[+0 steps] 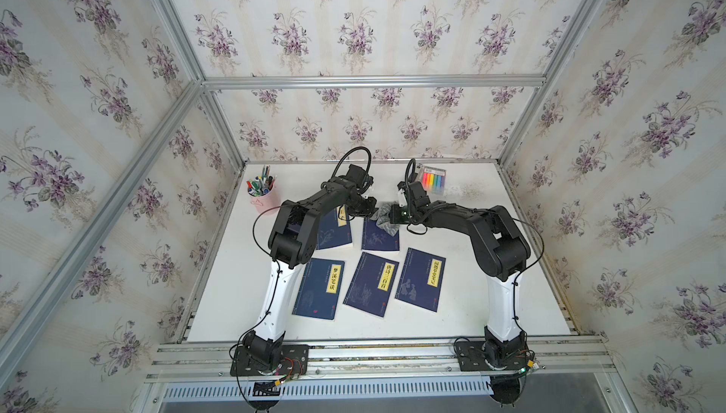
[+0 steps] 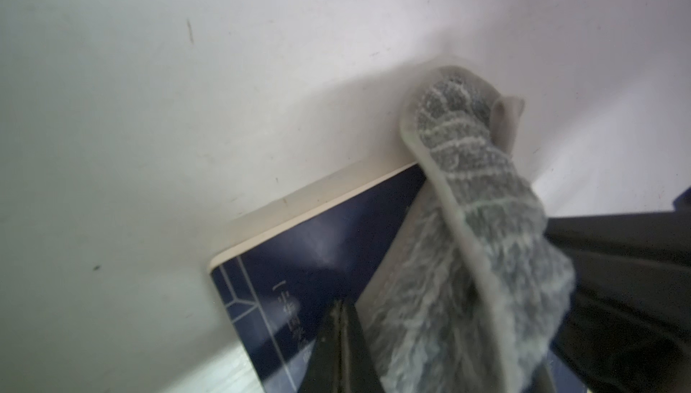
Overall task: Wipe the cover of the book
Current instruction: Wipe the dirt from the cover of the book.
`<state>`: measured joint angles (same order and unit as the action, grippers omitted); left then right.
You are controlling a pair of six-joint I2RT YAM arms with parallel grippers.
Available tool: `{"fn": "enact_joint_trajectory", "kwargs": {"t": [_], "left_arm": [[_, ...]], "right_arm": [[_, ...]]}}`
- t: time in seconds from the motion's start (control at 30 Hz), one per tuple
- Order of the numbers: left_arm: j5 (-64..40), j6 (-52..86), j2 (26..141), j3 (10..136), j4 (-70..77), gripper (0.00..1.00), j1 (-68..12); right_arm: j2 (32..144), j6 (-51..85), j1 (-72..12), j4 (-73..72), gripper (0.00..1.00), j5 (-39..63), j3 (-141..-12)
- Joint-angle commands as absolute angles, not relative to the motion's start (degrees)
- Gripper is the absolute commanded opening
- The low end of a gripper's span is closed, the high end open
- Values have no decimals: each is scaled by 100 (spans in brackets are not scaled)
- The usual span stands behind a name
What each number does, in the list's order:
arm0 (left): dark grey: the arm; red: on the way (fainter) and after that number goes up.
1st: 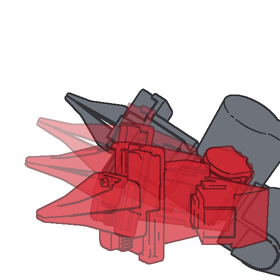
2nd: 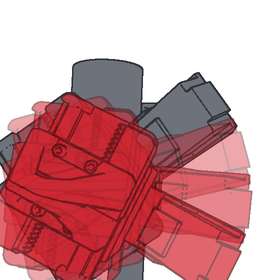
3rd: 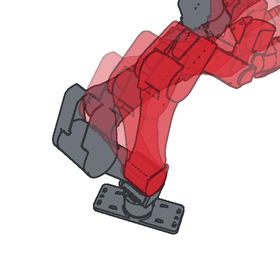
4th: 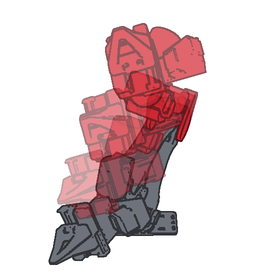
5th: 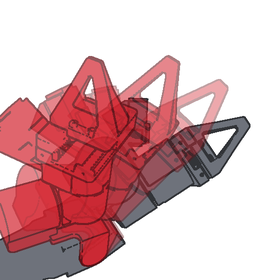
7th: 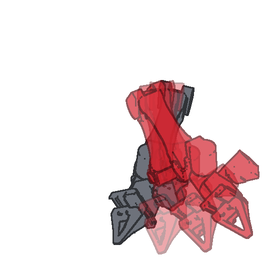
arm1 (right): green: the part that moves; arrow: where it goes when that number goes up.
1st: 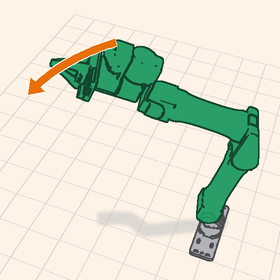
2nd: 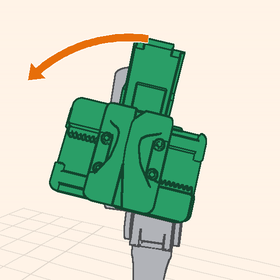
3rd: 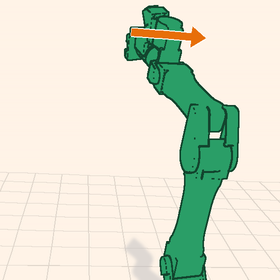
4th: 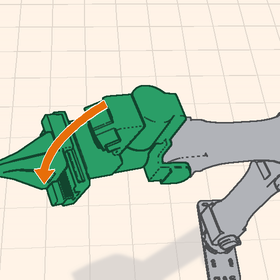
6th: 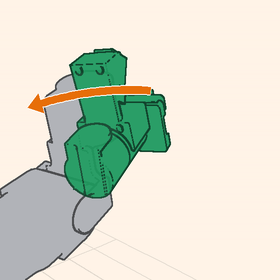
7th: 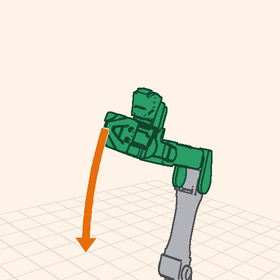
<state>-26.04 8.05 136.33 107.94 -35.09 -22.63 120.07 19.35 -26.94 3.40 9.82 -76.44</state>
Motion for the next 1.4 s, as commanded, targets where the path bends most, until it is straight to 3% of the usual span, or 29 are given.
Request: {"fn": "enact_joint_trajectory", "kwargs": {"t": [0.0, 0.23, 0.47, 0.7, 1.13, 1.37], "left_arm": [[-1873, 765, 13799, 10697, -4086, 0, -2261], [-1865, 789, 13808, 10709, -4087, 0, -2259], [-1865, 788, 13818, 10711, -4095, 0, -2260], [-1867, 790, 13815, 10710, -4081, 0, -2256], [-1879, 793, 13807, 10695, -4062, 0, -2243], [-1881, 793, 13808, 10688, -4061, 0, -2249]], "right_arm": [[12068, 1723, -2689, 1349, 0, 482, -7702], [11276, 1804, -2833, 964, 0, 676, -6423], [10808, 2012, -3518, 822, 0, 527, -5646], [11107, 1881, -3584, 1081, 0, 235, -6044], [12129, 1614, -2703, 1388, 0, 370, -7794], [11823, 1548, -2848, 1256, 0, 656, -7418]]}}
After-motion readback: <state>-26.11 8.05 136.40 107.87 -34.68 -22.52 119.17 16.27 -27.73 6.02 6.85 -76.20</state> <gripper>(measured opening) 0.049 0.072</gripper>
